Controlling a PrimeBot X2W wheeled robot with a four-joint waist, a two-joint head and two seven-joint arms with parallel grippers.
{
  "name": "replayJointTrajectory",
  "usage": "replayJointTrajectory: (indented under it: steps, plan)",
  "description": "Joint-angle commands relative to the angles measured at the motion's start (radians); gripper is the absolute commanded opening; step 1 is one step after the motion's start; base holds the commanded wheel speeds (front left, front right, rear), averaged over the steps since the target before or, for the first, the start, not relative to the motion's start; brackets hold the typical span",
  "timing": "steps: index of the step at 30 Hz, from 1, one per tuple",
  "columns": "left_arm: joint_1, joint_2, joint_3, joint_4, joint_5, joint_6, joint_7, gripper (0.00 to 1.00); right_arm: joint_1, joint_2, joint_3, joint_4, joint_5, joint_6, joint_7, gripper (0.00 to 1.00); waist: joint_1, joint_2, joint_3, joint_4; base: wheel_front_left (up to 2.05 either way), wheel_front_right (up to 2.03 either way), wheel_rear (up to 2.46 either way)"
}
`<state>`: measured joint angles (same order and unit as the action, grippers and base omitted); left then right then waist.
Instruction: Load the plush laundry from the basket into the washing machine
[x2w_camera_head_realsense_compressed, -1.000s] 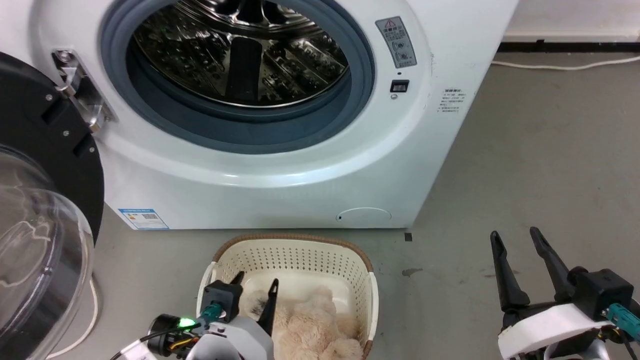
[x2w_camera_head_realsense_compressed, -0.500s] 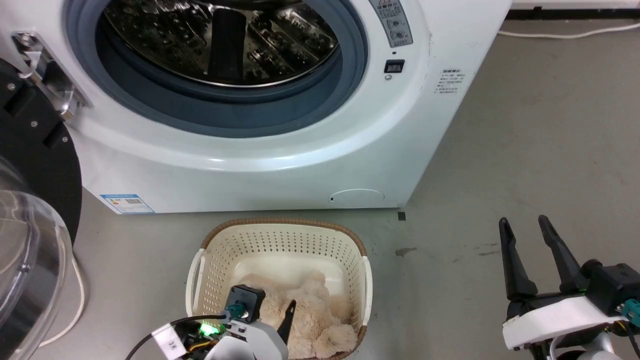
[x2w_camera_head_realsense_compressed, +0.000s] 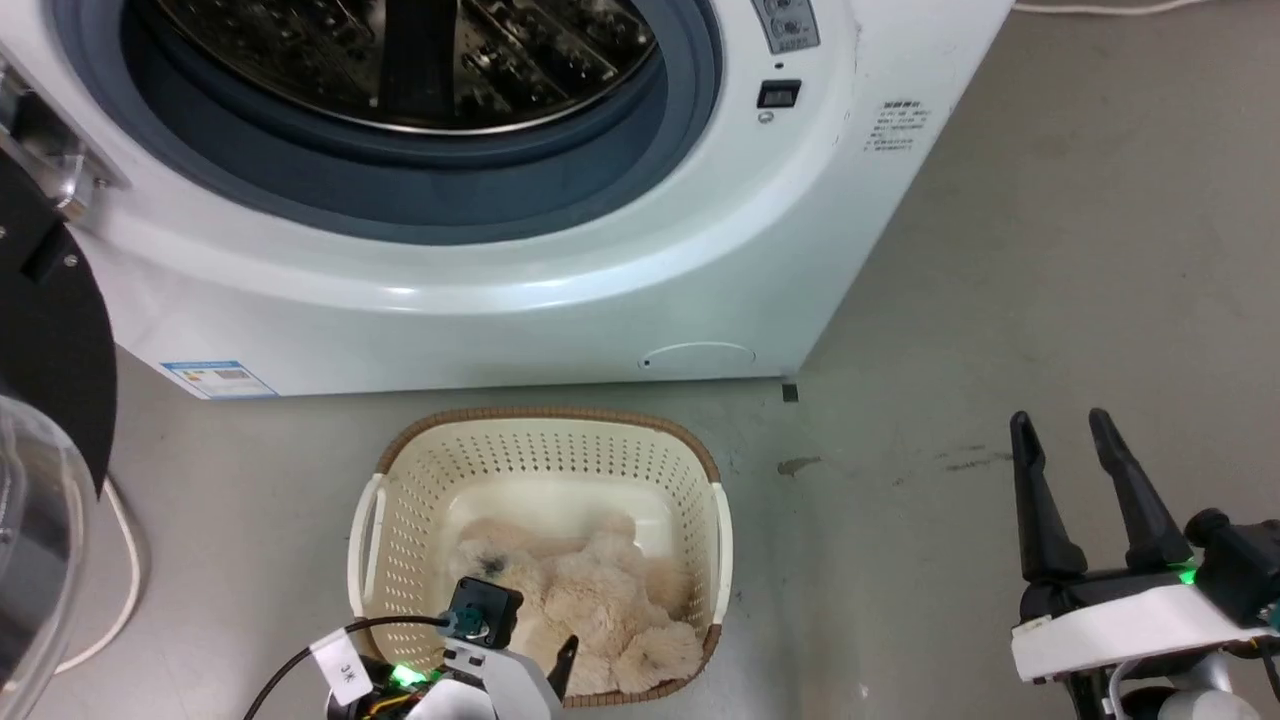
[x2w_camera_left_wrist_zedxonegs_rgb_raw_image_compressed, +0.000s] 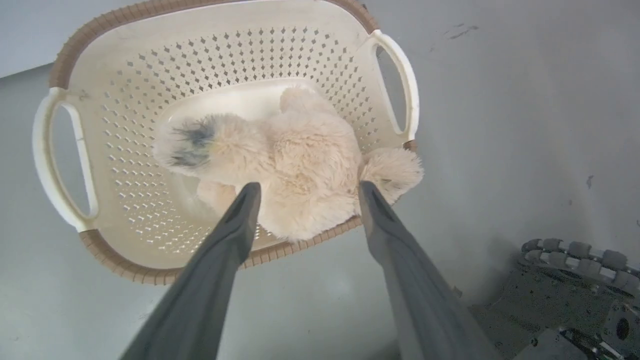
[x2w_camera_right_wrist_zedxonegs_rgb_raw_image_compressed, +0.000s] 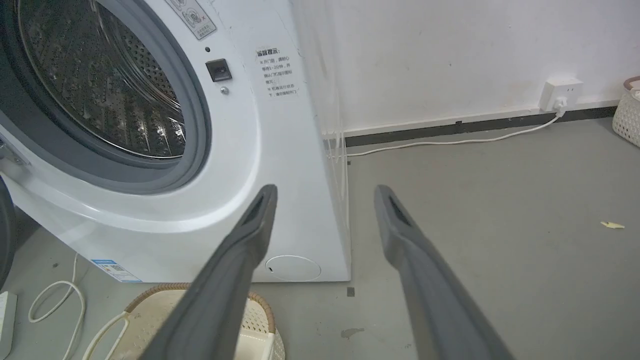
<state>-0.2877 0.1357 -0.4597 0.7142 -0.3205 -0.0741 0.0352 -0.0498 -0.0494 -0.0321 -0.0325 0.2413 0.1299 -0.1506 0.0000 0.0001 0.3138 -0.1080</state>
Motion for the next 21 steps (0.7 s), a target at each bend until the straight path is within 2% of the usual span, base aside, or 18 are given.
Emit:
replayJointTrajectory:
  steps: [1,21]
  plan:
    - [-0.027,0.008,-0.030,0.024,-0.012,-0.007,0.004,1.00,-0.022,-0.001,0.001,-0.016,0.027,0.001,-0.011,1.00,0.0000,-0.0001,0.015,-0.005,0.00,0.00,0.00]
    - [-0.226,0.048,-0.183,0.247,-0.143,-0.028,0.023,1.00,-0.046,-0.001,0.065,-0.104,0.060,0.001,-0.052,1.00,0.0000,-0.0001,0.210,-0.044,0.00,0.00,0.00]
